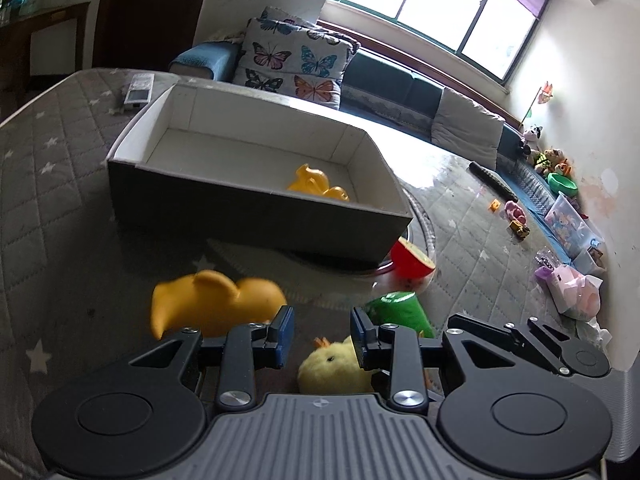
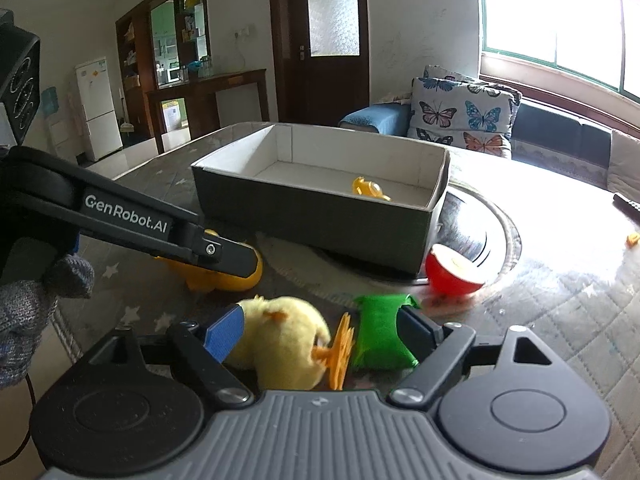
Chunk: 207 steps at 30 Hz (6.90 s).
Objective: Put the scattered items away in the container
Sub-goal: 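Move the right tool toward the yellow plush chick, then close the right tool on the plush chick's orange feet, then lift the plush chick with the right tool over the grey box, then lower the plush chick into the box and open the right tool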
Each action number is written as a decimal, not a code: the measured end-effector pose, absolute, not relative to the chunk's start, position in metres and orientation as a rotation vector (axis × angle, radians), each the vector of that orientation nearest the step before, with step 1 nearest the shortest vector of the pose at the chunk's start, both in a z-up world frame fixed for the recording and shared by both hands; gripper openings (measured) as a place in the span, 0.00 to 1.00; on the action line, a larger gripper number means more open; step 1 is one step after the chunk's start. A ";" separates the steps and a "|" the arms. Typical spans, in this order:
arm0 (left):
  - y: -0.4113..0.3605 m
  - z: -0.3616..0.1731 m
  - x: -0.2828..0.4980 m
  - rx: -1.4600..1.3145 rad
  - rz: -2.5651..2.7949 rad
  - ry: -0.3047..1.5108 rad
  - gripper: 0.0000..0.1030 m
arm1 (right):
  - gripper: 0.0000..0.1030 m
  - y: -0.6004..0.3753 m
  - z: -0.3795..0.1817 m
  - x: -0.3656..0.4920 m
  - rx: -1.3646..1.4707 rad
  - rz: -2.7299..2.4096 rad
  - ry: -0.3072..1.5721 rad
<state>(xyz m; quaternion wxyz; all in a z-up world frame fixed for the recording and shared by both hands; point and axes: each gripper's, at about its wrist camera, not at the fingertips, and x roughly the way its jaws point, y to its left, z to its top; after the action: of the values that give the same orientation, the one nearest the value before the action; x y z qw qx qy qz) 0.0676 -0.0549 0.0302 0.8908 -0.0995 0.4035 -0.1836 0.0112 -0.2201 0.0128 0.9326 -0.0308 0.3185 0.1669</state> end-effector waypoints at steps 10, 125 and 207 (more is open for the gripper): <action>-0.042 0.017 0.060 -0.240 -0.373 0.880 0.33 | 0.83 -0.210 0.004 0.006 -0.086 0.374 0.669; -0.054 0.042 0.099 -0.322 -0.524 0.827 0.32 | 0.60 -0.213 0.037 0.033 -0.097 0.447 0.611; -0.099 0.024 0.271 -0.275 -0.496 0.833 0.24 | 0.61 -0.233 0.015 0.193 -0.180 0.310 0.564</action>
<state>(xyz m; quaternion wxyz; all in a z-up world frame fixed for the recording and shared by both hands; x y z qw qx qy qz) 0.2712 -0.0994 0.0237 0.8758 -0.1317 0.3989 -0.2376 0.1934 -0.2328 0.0153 0.9447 -0.0884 0.2768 0.1521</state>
